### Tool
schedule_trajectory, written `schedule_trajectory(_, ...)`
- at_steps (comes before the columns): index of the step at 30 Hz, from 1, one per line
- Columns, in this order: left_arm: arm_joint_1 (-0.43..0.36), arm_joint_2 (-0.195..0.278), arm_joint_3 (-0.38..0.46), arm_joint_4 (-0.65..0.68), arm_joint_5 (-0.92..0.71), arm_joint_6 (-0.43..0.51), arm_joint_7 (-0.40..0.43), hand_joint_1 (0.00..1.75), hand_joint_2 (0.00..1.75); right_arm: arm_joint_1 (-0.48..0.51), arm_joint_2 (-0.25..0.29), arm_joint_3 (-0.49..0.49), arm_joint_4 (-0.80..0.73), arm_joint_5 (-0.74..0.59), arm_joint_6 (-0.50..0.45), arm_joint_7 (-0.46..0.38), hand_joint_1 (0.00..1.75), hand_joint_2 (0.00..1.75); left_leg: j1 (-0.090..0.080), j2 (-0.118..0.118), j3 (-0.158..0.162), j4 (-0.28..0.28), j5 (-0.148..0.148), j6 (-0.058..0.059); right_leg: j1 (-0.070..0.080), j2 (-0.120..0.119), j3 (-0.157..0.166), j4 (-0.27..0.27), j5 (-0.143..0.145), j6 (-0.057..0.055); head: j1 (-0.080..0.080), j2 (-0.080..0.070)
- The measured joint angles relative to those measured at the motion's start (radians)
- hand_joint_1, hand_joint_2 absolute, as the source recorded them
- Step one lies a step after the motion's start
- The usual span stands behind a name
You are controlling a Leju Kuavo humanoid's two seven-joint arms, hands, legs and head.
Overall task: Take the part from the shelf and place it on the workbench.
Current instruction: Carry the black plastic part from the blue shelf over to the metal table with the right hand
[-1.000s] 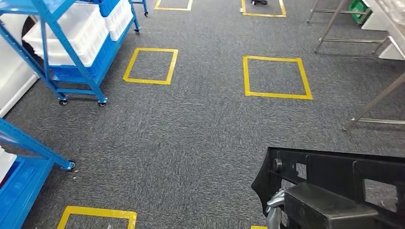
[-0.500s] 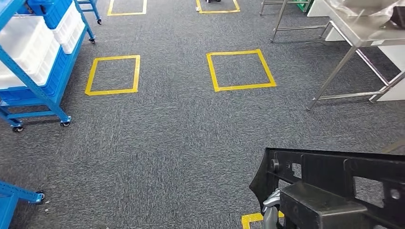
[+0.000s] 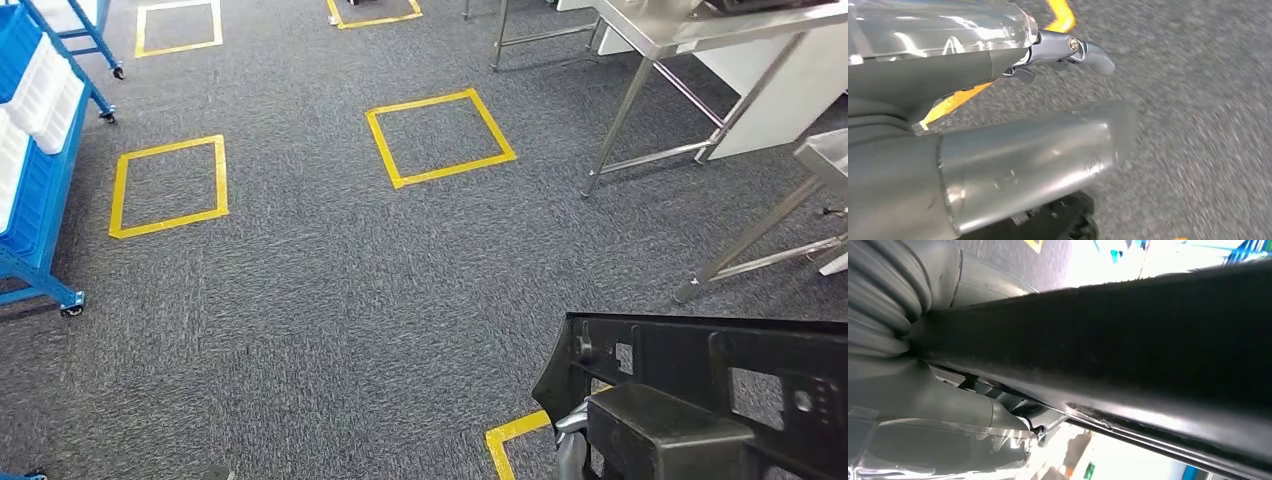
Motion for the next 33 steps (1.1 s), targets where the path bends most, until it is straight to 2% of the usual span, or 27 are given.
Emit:
schedule_trajectory(1, -0.001, 0.000, -0.001, 0.000, 0.000, 0.000, -0.001, 0.00, 0.00, -0.001, 0.002, 0.000, -0.002, 0.002, -0.001, 0.001, 1.75, 1.75, 0.002, -0.029, -0.014, 0.037, -0.023, -0.004, -0.005, 0.012, 0.005, -0.007, 0.004, -0.003, -0.001, 0.000)
schedule_trajectory(2, 0.000, 0.000, -0.001, 0.000, 0.000, 0.001, -0.002, 0.00, 0.00, -0.001, 0.003, 0.000, -0.003, 0.003, -0.002, 0.001, 1.75, 1.75, 0.006, -0.062, -0.040, 0.095, -0.054, -0.008, -0.008, 0.023, 0.008, -0.009, 0.005, -0.005, -0.002, 0.000)
schedule_trajectory(3, 0.003, 0.000, -0.001, 0.000, 0.000, 0.001, -0.002, 0.00, 0.00, -0.002, 0.004, 0.000, -0.003, 0.004, -0.004, 0.002, 1.75, 1.75, 0.008, -0.083, -0.074, 0.164, -0.085, -0.011, -0.009, 0.037, 0.008, -0.009, 0.005, -0.007, -0.004, 0.000)
schedule_trajectory(4, 0.006, 0.000, -0.001, 0.000, 0.000, 0.001, -0.002, 0.00, 0.00, -0.003, 0.004, 0.000, -0.003, 0.006, -0.004, 0.003, 1.75, 1.75, 0.009, -0.091, -0.106, 0.224, -0.105, -0.014, -0.010, 0.052, 0.008, -0.008, 0.005, -0.007, -0.004, 0.000)
schedule_trajectory(5, 0.008, 0.001, -0.001, -0.001, 0.000, 0.002, -0.003, 0.00, 0.00, -0.002, 0.004, 0.000, -0.003, 0.007, -0.005, 0.003, 1.75, 1.75, 0.010, -0.094, -0.126, 0.257, -0.105, -0.016, -0.011, 0.067, 0.008, -0.006, 0.004, -0.007, -0.004, 0.000)
schedule_trajectory(6, 0.009, 0.001, -0.001, -0.001, 0.000, 0.002, -0.003, 0.00, 0.00, -0.002, 0.004, 0.000, -0.003, 0.008, -0.006, 0.004, 1.75, 1.75, 0.011, -0.095, -0.130, 0.252, -0.086, -0.019, -0.013, 0.083, 0.008, -0.004, 0.003, -0.006, -0.004, 0.000)
schedule_trajectory(7, 0.009, 0.001, -0.001, -0.001, 0.000, 0.002, -0.004, 0.00, 0.00, -0.001, 0.004, 0.000, -0.003, 0.009, -0.006, 0.004, 1.75, 1.75, 0.013, -0.099, -0.115, 0.208, -0.048, -0.021, -0.015, 0.099, 0.009, 0.001, 0.002, -0.003, -0.004, 0.000)
schedule_trajectory(9, 0.008, 0.001, -0.001, -0.001, 0.000, 0.002, -0.007, 0.00, 0.00, -0.002, 0.004, 0.000, -0.003, 0.010, -0.007, 0.005, 1.75, 1.75, 0.020, -0.139, -0.063, 0.076, 0.017, -0.025, -0.019, 0.127, 0.005, 0.017, -0.006, 0.008, -0.006, 0.000)
schedule_trajectory(11, 0.008, 0.000, -0.001, -0.001, 0.000, 0.002, -0.009, 0.00, 0.00, -0.002, 0.004, 0.000, -0.004, 0.011, -0.007, 0.005, 1.75, 1.75, 0.023, -0.176, -0.038, 0.012, 0.033, -0.019, -0.020, 0.151, -0.006, 0.029, -0.010, 0.020, -0.007, 0.000)
schedule_trajectory(12, 0.008, 0.000, -0.001, -0.001, 0.000, 0.002, -0.010, 0.00, 0.00, -0.001, 0.005, 0.000, -0.004, 0.012, -0.008, 0.006, 1.75, 1.75, 0.021, -0.178, -0.038, 0.010, 0.031, -0.012, -0.020, 0.161, -0.011, 0.031, -0.008, 0.026, -0.008, 0.000)
schedule_trajectory(13, 0.007, 0.000, -0.001, -0.001, 0.000, 0.002, -0.010, 0.00, 0.00, 0.000, 0.005, 0.000, -0.004, 0.013, -0.008, 0.007, 1.75, 1.75, 0.020, -0.167, -0.038, 0.009, 0.033, -0.003, -0.021, 0.172, -0.015, 0.029, -0.006, 0.032, -0.007, 0.000)
schedule_trajectory(14, 0.005, -0.001, -0.001, -0.001, 0.000, 0.002, -0.011, 0.00, 0.00, 0.001, 0.006, 0.000, -0.004, 0.014, -0.008, 0.007, 1.75, 1.75, 0.020, -0.155, -0.037, 0.006, 0.036, 0.004, -0.022, 0.171, -0.018, 0.032, -0.006, 0.037, -0.007, 0.000)
schedule_trajectory(15, 0.004, -0.002, -0.002, -0.001, 0.000, 0.002, -0.012, 0.00, 0.00, 0.002, 0.006, 0.000, -0.005, 0.014, -0.008, 0.008, 1.75, 1.75, 0.021, -0.143, -0.036, 0.002, 0.039, 0.012, -0.022, 0.154, -0.026, 0.044, -0.015, 0.042, -0.005, 0.000)
schedule_trajectory(16, 0.003, -0.002, -0.002, -0.001, 0.000, 0.002, -0.012, 0.00, 0.00, 0.002, 0.006, -0.001, -0.005, 0.015, -0.008, 0.008, 1.75, 1.75, 0.022, -0.130, -0.036, -0.002, 0.041, 0.018, -0.020, 0.127, -0.041, 0.075, -0.034, 0.046, -0.001, 0.000)
schedule_trajectory(18, 0.006, -0.003, -0.002, -0.001, 0.000, 0.003, -0.013, 0.00, 0.00, 0.002, 0.006, -0.001, -0.007, 0.016, -0.008, 0.009, 1.75, 1.75, 0.019, -0.104, -0.037, -0.005, 0.042, 0.024, -0.020, 0.067, -0.099, 0.189, -0.096, 0.053, 0.006, 0.000)
schedule_trajectory(19, 0.009, -0.003, -0.002, -0.001, 0.000, 0.003, -0.014, 0.00, 0.00, 0.001, 0.006, -0.001, -0.007, 0.017, -0.008, 0.009, 1.75, 1.75, 0.016, -0.088, -0.038, -0.005, 0.041, 0.026, -0.021, 0.054, -0.131, 0.251, -0.121, 0.055, 0.007, 0.000)
schedule_trajectory(20, 0.010, -0.003, -0.002, -0.001, 0.000, 0.003, -0.015, 0.00, 0.00, 0.001, 0.006, -0.001, -0.007, 0.017, -0.009, 0.010, 1.75, 1.75, 0.015, -0.073, -0.038, -0.005, 0.040, 0.027, -0.022, 0.047, -0.152, 0.291, -0.130, 0.056, 0.007, 0.000)
schedule_trajectory(21, 0.010, -0.003, -0.002, -0.001, 0.000, 0.003, -0.016, 0.00, 0.00, 0.002, 0.006, -0.001, -0.007, 0.017, -0.009, 0.011, 1.75, 1.75, 0.013, -0.058, -0.037, -0.005, 0.039, 0.027, -0.022, 0.045, -0.156, 0.299, -0.121, 0.054, 0.007, 0.000)
schedule_trajectory(22, 0.009, -0.003, -0.002, -0.001, 0.000, 0.004, -0.018, 0.00, 0.00, 0.002, 0.006, -0.001, -0.007, 0.018, -0.010, 0.013, 1.75, 1.75, 0.011, -0.045, -0.034, -0.005, 0.037, 0.027, -0.020, 0.040, -0.139, 0.265, -0.093, 0.050, 0.007, 0.000)
schedule_trajectory(23, 0.007, -0.003, -0.002, -0.001, 0.000, 0.004, -0.019, 0.00, 0.00, 0.002, 0.006, -0.001, -0.007, 0.019, -0.011, 0.014, 1.75, 1.75, 0.009, -0.034, -0.030, -0.005, 0.034, 0.027, -0.016, 0.028, -0.103, 0.200, -0.057, 0.042, 0.007, 0.000)
schedule_trajectory(24, 0.006, -0.005, -0.003, -0.001, 0.000, 0.004, -0.021, 0.00, 0.00, 0.001, 0.006, 0.000, -0.007, 0.020, -0.012, 0.014, 1.75, 1.75, 0.007, -0.023, -0.026, -0.005, 0.032, 0.026, -0.009, 0.002, -0.065, 0.129, -0.031, 0.031, 0.007, 0.000)
schedule_trajectory(26, 0.005, -0.007, -0.004, -0.001, 0.001, 0.005, -0.028, 0.00, 0.00, 0.000, 0.006, 0.001, -0.009, 0.023, -0.014, 0.016, 1.75, 1.75, 0.005, -0.003, -0.020, -0.007, 0.027, 0.021, 0.005, -0.037, -0.016, 0.033, -0.006, 0.011, 0.007, 0.000)
schedule_trajectory(27, 0.004, -0.008, -0.004, -0.001, 0.001, 0.006, -0.033, 0.00, 0.00, 0.000, 0.006, 0.001, -0.011, 0.025, -0.016, 0.016, 1.75, 1.75, 0.005, 0.008, -0.017, -0.008, 0.025, 0.017, 0.009, -0.041, -0.012, 0.021, -0.009, 0.006, 0.007, 0.000)
schedule_trajectory(29, 0.002, -0.009, -0.005, -0.001, 0.001, 0.009, -0.045, 0.00, 0.00, 0.002, 0.006, 0.002, -0.012, 0.028, -0.021, 0.019, 1.75, 1.75, 0.005, 0.024, -0.010, -0.013, 0.023, 0.007, 0.006, -0.015, -0.010, 0.009, -0.001, 0.001, 0.008, 0.000)
schedule_trajectory(30, 0.000, -0.010, -0.006, -0.001, 0.001, 0.012, -0.050, 0.00, 0.00, 0.004, 0.006, 0.002, -0.013, 0.030, -0.023, 0.020, 1.75, 1.75, 0.005, 0.012, -0.009, -0.007, 0.016, 0.002, 0.001, -0.004, -0.005, -0.001, 0.005, 0.000, 0.008, 0.000)
schedule_trajectory(31, -0.002, -0.010, -0.007, -0.002, 0.001, 0.014, -0.056, 0.00, 0.00, 0.005, 0.006, 0.004, -0.014, 0.031, -0.025, 0.021, 1.75, 1.75, 0.006, -0.013, -0.015, 0.014, 0.000, -0.002, -0.005, 0.008, 0.001, -0.011, 0.011, -0.002, 0.006, 0.000)
schedule_trajectory(33, 0.000, -0.009, -0.007, -0.002, 0.001, 0.017, -0.063, 0.00, 0.00, 0.005, 0.006, 0.007, -0.015, 0.034, -0.029, 0.022, 1.75, 1.75, 0.009, -0.072, -0.058, 0.118, -0.057, -0.009, -0.011, 0.032, 0.007, -0.020, 0.017, -0.003, 0.004, 0.000)
